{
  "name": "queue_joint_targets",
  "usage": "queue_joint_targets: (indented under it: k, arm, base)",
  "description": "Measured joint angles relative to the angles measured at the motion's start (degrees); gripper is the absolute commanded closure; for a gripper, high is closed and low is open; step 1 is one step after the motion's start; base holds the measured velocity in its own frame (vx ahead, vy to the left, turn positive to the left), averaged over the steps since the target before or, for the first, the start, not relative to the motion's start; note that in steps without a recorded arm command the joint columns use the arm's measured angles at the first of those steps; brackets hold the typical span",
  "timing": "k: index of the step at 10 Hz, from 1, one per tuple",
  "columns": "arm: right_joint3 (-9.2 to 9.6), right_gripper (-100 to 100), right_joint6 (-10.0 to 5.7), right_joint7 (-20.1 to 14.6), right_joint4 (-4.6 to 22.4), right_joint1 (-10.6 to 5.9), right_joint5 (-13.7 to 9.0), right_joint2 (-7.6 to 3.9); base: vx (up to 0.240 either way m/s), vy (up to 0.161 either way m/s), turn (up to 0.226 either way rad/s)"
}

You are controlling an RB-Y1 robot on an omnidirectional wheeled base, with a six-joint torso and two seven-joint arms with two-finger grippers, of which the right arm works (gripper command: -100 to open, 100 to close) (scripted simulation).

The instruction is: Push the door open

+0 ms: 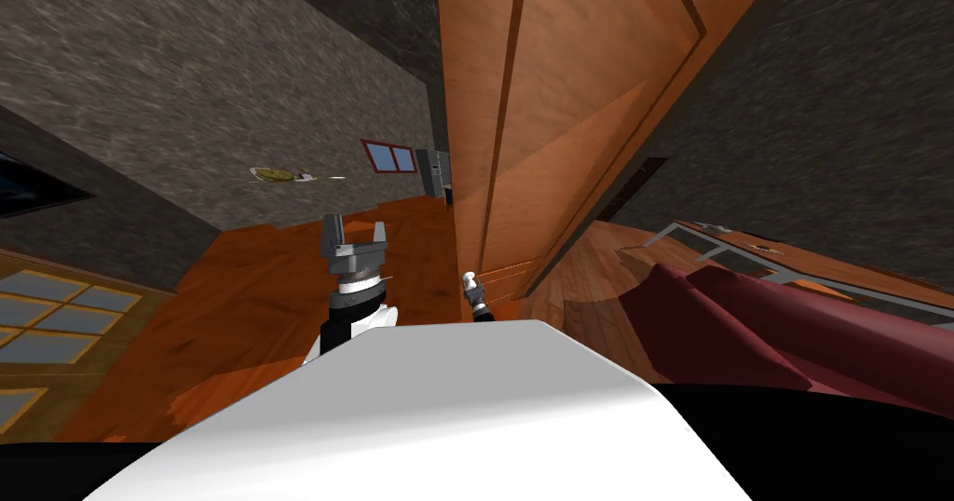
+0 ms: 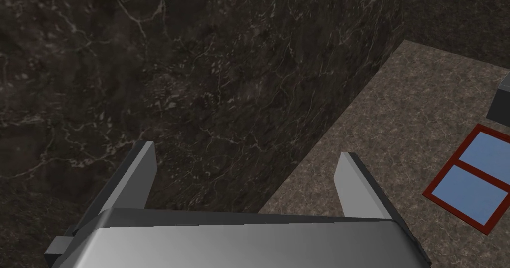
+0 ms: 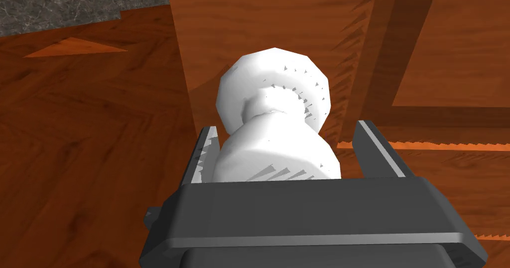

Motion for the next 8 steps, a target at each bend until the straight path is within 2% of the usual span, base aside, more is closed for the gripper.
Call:
queue_joint_targets:
  k: [1,3,4,5,7,8]
  arm:
    - [-0.69,100,0.47,0.59,-1.36,0.58,-0.3,-0.43]
    - [-2.15,100,0.18,0.98,-0.25,0.19,-0.68,0.33]
    - [-2.97,100,0.15,1.2,-0.36,0.41,-0.93,0.35]
    - [-3.71,100,0.55,1.56,-1.44,0.95,-1.21,-0.27]
    - [-5.16,100,0.6,2.2,-1.69,1.18,-1.65,0.1]
    - [-5.48,100,-0.01,1.71,-0.67,0.37,-1.64,0.41]
  base:
    - [0.117,0.115,-0.057]
    - [0.111,0.136,-0.063]
    - [0.145,0.16,-0.045]
    - [0.183,0.128,-0.065]
    - [0.117,0.098,-0.026]
    - [0.114,0.105,-0.062]
